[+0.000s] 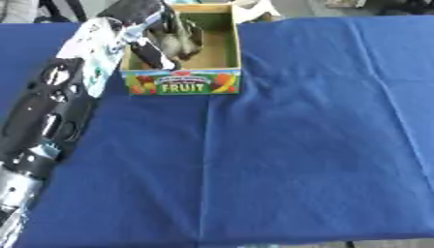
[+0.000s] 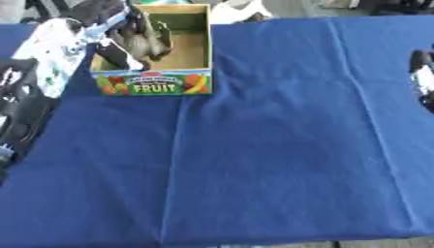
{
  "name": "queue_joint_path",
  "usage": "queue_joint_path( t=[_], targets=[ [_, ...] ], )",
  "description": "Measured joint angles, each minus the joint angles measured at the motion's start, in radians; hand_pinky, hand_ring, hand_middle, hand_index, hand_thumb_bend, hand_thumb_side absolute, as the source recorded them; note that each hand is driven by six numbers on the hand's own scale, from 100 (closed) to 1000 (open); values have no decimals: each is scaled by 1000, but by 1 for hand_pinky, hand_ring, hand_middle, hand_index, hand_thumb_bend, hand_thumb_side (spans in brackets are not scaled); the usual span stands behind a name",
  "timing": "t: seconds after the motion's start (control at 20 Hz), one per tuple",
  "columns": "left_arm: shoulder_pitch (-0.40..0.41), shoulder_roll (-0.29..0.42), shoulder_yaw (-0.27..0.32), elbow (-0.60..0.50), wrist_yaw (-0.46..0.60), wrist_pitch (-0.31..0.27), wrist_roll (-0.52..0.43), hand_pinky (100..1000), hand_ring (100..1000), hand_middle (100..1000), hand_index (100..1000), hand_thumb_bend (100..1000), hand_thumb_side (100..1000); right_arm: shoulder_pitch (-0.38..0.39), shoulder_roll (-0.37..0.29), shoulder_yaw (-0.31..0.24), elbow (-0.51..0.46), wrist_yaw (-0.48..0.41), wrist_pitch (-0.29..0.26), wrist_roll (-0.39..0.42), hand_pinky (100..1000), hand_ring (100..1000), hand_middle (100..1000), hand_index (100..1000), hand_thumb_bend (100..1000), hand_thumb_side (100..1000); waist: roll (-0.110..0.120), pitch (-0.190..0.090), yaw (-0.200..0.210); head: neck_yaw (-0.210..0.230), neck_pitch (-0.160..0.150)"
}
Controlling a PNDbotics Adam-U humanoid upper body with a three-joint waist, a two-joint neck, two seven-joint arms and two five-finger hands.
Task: Pick up objects on the table and place them in the box.
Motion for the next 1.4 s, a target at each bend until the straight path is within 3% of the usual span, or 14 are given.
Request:
queue_joint_path(
  t=[0.3, 0.5, 0.55, 0.65, 0.85, 0.95, 1.1, 1.3, 1.4],
  targets=[
    [-7, -37, 52, 94, -85, 92, 156, 461, 410, 366, 469, 392, 100, -1, 1, 5, 4, -3, 0, 8, 568, 691, 661, 796, 331, 273, 1, 1, -16, 4, -10],
    [-7, -39, 68, 132, -116, 134, 197, 556, 521, 507, 625, 518, 100, -1, 2, 8, 4, -5, -1, 11, 568, 690, 660, 796, 330, 274, 1, 1, -20, 7, -14],
    [-7, -43, 72, 141, -123, 142, 200, 589, 567, 564, 692, 573, 134, -1, 3, 8, 4, -6, -1, 13, 568, 690, 659, 796, 330, 274, 1, 1, -22, 8, -16],
    [-7, -47, 77, 156, -133, 151, 198, 623, 620, 627, 734, 744, 317, -1, 5, 8, 4, -6, -1, 16, 568, 690, 659, 796, 330, 274, 1, 1, -23, 9, -19],
    [-7, -47, 84, 167, -138, 155, 187, 700, 749, 764, 811, 987, 523, -1, 8, 8, 4, -6, -1, 18, 568, 690, 659, 796, 330, 273, 1, 2, -24, 9, -19],
    [-7, -47, 87, 166, -136, 153, 187, 736, 799, 812, 850, 1000, 592, -1, 8, 8, 4, -6, -1, 18, 568, 689, 659, 796, 329, 273, 1, 2, -23, 9, -20],
    [-7, -47, 89, 144, -121, 151, 200, 740, 808, 817, 846, 1000, 626, -1, 8, 8, 4, -6, -1, 18, 568, 689, 659, 796, 328, 273, 1, 2, -19, 9, -20],
    [0, -44, 88, 83, -47, 145, 237, 673, 722, 731, 808, 995, 601, -1, 8, 7, 4, -6, -1, 18, 568, 689, 658, 796, 328, 275, -1, 2, -10, 5, -24],
    [10, -35, 82, 32, 19, 142, 249, 644, 677, 684, 778, 923, 589, -1, 8, 7, 4, -6, -2, 18, 568, 689, 658, 796, 326, 275, -3, 4, -4, 0, -28]
  ],
)
